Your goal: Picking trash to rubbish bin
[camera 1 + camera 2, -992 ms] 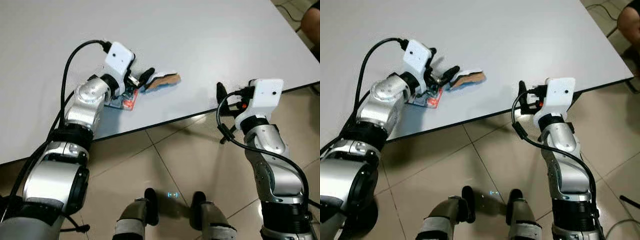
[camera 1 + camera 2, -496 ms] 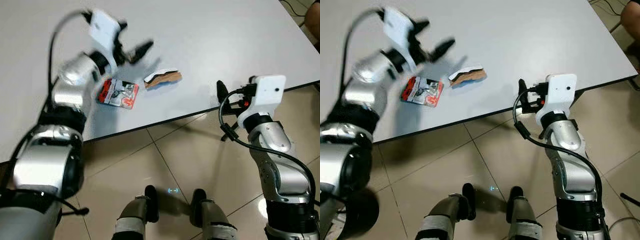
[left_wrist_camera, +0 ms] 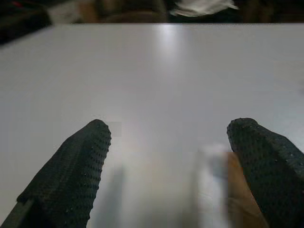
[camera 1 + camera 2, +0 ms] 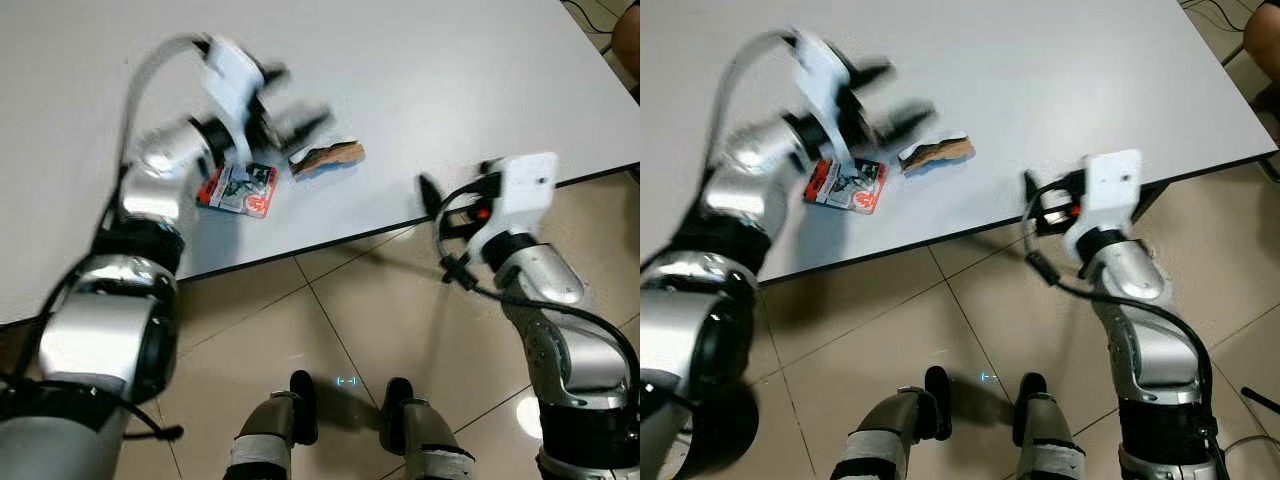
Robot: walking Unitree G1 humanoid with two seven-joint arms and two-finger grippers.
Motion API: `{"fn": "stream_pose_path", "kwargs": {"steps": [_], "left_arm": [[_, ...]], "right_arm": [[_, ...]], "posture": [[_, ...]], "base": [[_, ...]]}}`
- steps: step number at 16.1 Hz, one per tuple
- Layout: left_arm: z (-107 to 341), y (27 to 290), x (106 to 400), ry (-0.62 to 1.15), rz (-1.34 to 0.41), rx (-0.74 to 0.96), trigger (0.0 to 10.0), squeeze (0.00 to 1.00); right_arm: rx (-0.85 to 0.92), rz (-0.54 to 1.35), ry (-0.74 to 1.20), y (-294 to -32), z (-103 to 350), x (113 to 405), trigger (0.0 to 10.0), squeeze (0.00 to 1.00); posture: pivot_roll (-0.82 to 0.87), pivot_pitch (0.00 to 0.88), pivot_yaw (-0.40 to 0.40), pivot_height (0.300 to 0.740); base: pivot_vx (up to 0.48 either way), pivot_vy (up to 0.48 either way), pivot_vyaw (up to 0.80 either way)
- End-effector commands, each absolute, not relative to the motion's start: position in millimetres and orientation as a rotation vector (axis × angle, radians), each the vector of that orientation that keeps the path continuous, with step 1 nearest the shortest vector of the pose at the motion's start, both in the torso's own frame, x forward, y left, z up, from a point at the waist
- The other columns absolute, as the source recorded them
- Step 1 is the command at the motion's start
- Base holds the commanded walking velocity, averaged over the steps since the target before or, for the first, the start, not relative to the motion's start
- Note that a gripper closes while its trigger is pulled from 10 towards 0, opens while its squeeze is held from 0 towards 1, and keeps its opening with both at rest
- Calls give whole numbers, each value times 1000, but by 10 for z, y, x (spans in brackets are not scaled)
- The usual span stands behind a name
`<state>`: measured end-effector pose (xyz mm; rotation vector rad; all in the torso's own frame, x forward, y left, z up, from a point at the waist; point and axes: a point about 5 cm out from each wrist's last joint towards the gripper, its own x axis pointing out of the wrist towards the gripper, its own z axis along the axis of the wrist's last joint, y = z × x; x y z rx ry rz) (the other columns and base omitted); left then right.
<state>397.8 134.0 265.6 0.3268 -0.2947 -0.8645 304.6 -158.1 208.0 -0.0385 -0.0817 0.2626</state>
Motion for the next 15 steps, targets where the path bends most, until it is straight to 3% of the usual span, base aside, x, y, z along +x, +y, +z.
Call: {"fn": "stream_pose_path", "kwargs": {"steps": [1,5,15], "left_arm": [[2523,1347,3946,-224,-946,359,10000,0],[2446,1338,3895,-181,-1047,400,10000,0],[2455,1317,3900,-183,-1029,522,10000,0]], "right_arm": [[-42,310,-42,-1531,2010,2986,10000,0],[-49,368,-15,-1461,1970,2948,10000,0],[-22,473,11,-1334,1950,2873,10000,0]], "posture": [[-11,381,115,740],[-9,373,117,740],[-1,387,116,740]], "base": [[0,0,0],[0,0,0],[0,0,0]]}}
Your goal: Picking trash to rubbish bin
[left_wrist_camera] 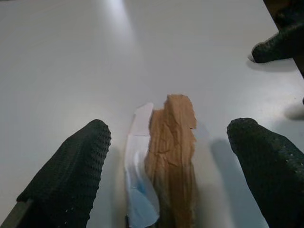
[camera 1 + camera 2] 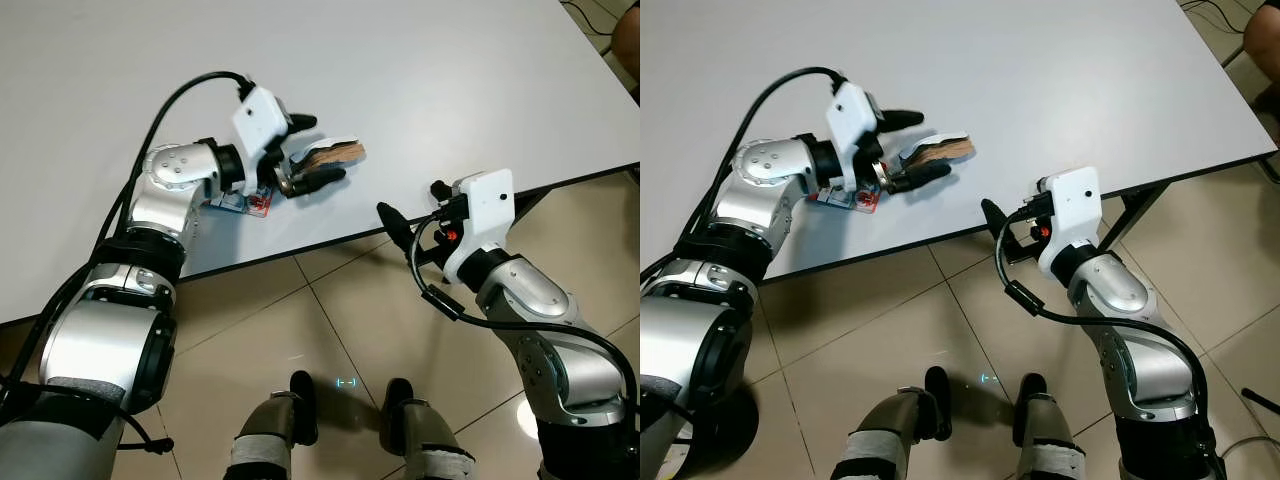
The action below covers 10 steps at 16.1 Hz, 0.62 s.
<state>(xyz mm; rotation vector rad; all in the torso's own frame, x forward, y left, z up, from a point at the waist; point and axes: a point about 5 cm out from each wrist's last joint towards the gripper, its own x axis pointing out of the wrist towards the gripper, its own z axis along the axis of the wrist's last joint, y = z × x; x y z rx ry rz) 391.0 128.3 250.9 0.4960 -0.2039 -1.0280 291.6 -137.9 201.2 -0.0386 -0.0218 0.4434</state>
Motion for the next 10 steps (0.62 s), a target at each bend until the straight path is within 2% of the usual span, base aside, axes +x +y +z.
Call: {"fn": "stream_pose_path", "kwargs": {"steps": [1,4,10], "left_arm": [[2405,1308,3895,-167,-1036,524,10000,0],[2245,1263,3880,-120,-1044,510,10000,0],[2082,1269,3923,-42,-939,512,10000,0]], "right_arm": [[-20,474,14,-1329,1945,2870,10000,0],[-11,477,15,-1308,1941,2855,10000,0],[-5,486,16,-1280,1940,2836,10000,0]], "posture": [[-1,387,116,740],[-4,391,117,740],[-5,395,116,740]], "base": [[0,0,0],[0,0,0],[0,0,0]]}}
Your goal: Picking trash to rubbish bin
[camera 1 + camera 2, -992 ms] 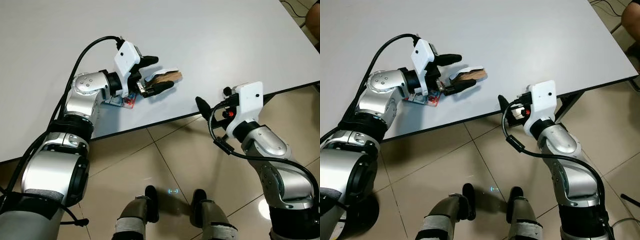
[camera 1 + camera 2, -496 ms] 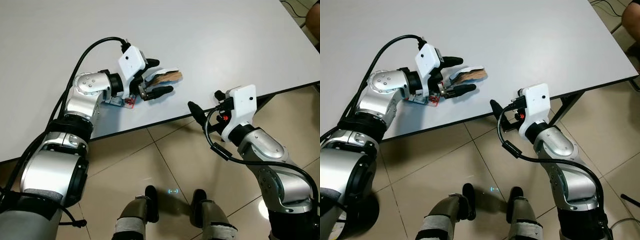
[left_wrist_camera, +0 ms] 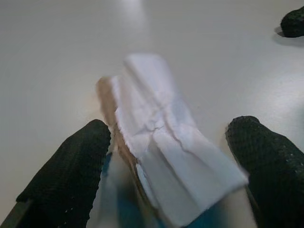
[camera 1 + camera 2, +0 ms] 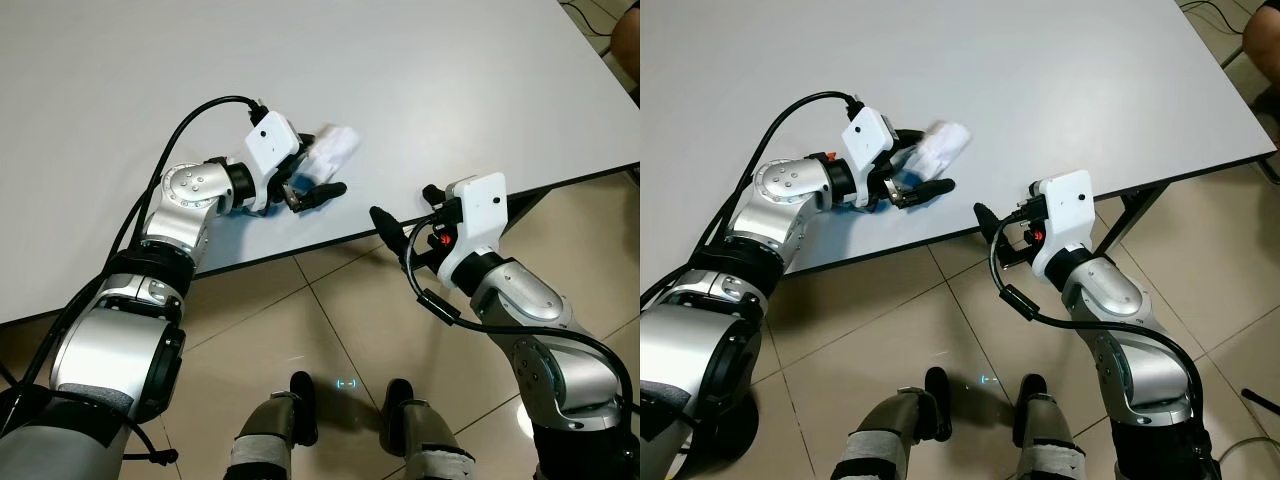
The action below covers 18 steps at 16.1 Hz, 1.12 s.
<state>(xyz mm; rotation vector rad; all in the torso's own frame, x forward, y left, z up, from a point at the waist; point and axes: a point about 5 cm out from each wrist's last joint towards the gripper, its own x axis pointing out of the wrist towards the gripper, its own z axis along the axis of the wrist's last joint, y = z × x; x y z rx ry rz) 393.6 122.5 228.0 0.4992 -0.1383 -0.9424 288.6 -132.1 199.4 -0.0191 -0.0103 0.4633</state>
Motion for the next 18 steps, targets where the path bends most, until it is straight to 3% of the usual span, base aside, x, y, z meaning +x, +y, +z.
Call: {"fn": "stream_pose_path", "kwargs": {"steps": [1,2,3,18], "left_arm": [[2049,1275,3928,-26,-920,513,10000,0],[2043,1282,3935,-24,-902,513,3294,0],[2045,1284,3937,-29,-898,514,0,0],[2093,1311,3945,-61,-874,505,0,0]], "right_arm": [[-5,489,17,-1280,1941,2830,10000,0],[-6,489,18,-1283,1940,2827,10000,0],[-6,489,18,-1283,1940,2825,10000,0],[-3,488,16,-1275,1936,2844,10000,0]], "posture": [[-8,395,112,740],[-9,397,113,740],[-9,397,112,740],[-8,383,114,740]], "base": [[0,0,0],[0,0,0],[0,0,0],[0,0,0]]}}
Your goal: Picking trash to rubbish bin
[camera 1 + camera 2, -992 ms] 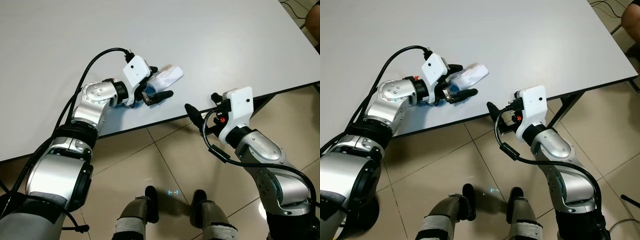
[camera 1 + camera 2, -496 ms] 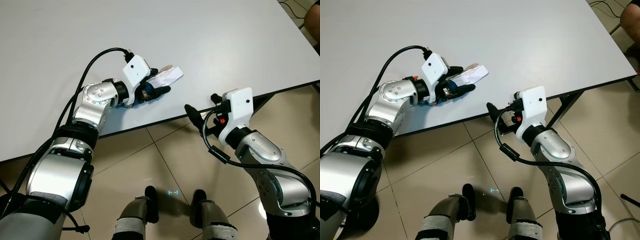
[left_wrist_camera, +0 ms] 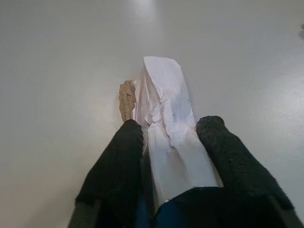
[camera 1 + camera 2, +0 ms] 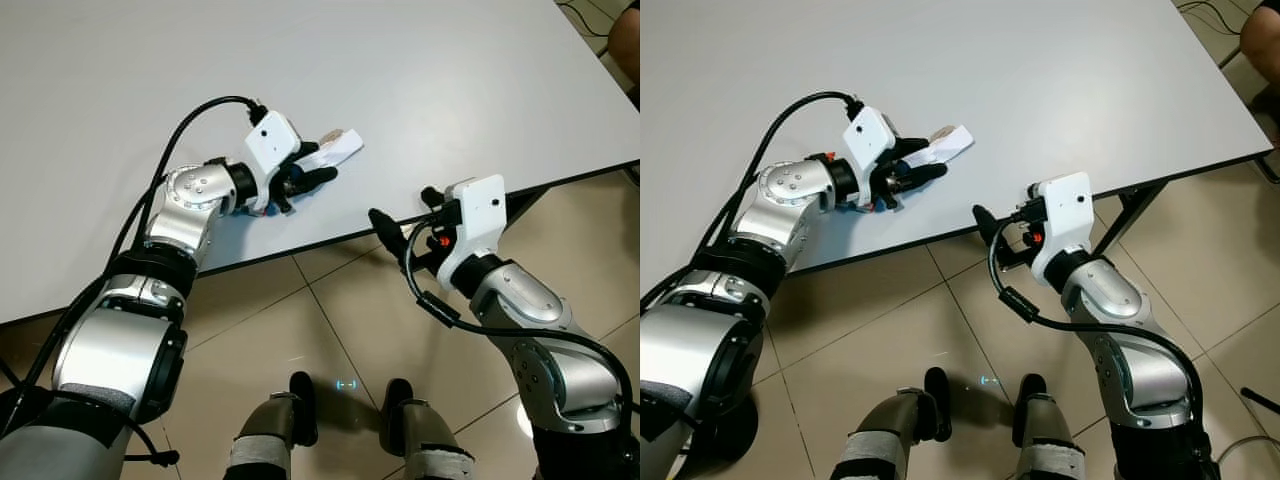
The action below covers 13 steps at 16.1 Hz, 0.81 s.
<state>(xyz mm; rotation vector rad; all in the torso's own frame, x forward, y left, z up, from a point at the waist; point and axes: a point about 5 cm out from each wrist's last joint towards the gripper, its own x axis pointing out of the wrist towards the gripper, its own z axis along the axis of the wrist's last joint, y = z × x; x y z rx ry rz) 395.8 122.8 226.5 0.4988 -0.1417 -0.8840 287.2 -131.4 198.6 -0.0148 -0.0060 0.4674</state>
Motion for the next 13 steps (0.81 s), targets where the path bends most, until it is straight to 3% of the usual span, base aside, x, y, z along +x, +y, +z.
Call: {"fn": "stream_pose_path", "kwargs": {"steps": [1,7,8,13], "left_arm": [[2096,1309,3944,-64,-876,505,0,0],[2119,1257,3929,-97,-898,497,0,0],[2148,1237,3933,-117,-888,489,10000,0],[2410,1208,3946,-296,-787,401,10000,0]], "right_arm": [[-3,488,15,-1274,1935,2847,10000,0],[0,490,10,-1257,1932,2856,10000,0],[0,489,9,-1256,1933,2862,10000,0],[-9,446,-25,-1294,1974,2914,10000,0]], "posture": [[-7,378,116,740],[-7,360,119,740],[-7,357,119,740],[3,354,122,740]], "base": [[0,0,0],[0,0,0],[0,0,0],[0,0,0]]}}
